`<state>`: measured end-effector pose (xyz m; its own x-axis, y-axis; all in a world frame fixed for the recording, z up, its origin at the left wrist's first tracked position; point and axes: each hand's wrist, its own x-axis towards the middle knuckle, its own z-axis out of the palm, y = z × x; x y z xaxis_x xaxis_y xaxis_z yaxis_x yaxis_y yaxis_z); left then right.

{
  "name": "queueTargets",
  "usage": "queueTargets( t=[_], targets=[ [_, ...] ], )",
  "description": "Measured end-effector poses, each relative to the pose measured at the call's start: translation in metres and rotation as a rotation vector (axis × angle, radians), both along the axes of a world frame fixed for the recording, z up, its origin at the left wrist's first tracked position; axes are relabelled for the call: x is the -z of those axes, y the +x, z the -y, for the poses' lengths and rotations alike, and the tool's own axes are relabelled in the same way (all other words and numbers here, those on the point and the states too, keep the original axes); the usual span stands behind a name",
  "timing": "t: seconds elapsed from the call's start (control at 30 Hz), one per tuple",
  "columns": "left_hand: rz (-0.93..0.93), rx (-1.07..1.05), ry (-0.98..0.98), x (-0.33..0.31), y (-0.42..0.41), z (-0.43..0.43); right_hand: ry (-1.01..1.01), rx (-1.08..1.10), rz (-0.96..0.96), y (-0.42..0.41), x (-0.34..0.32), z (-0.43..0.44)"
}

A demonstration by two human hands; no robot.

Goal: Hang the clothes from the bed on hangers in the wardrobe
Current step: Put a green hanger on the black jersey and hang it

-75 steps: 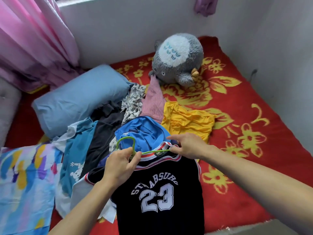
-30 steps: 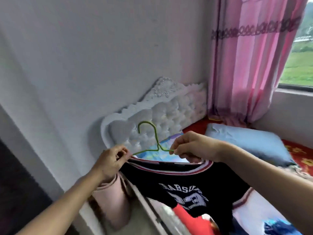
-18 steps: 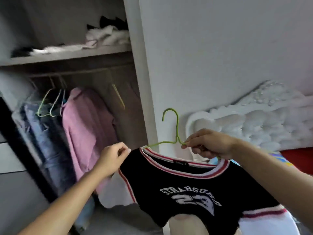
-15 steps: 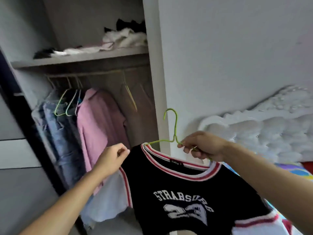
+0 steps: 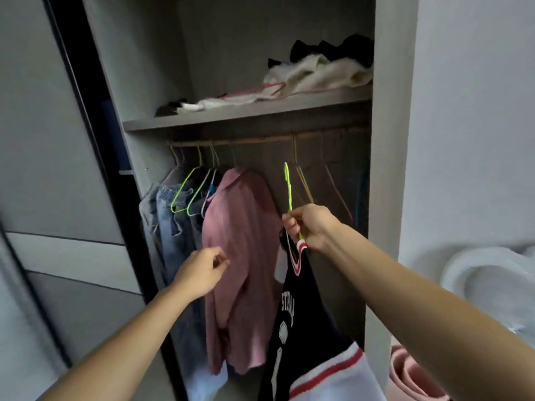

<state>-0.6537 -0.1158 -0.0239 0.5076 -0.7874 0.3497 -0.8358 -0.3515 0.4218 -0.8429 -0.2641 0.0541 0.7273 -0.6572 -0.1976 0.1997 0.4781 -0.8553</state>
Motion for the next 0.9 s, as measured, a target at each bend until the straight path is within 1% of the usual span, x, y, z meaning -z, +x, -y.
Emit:
queueTargets(
  t=[0.1,0.23,0.37,0.47,0.57,0.67,0.8,0.9],
  targets=[
    [0.02,-0.032,0.008,-0.006,0.029,0.011,-0.02,0.025,0.019,0.052,-0.016,0.017],
    [0.062,-0.022,-0.019,-0.024,0.073,0.03,-0.005,0.04,0.077,0.119,-0.04,0.053],
    [0.131,0.023,-0.1,-0.048,0.12,0.058,-0.029,0.075,0.107,0.179,-0.071,0.096],
    [0.214,0.046,-0.169,-0.069,0.157,0.078,-0.088,0.153,0.089,0.222,-0.088,0.123],
    [0.255,0.088,-0.192,-0.088,0.195,0.096,-0.164,0.292,0.036,0.266,-0.095,0.149],
    [0.279,0.133,-0.193,-0.098,0.228,0.112,-0.221,0.405,-0.016,0.3,-0.092,0.175],
    [0.252,0.173,-0.208,-0.088,0.264,0.132,-0.202,0.434,-0.063,0.328,-0.064,0.2],
    [0.25,0.21,-0.2,-0.074,0.281,0.143,-0.333,0.417,-0.186,0.343,-0.037,0.193]
  ],
)
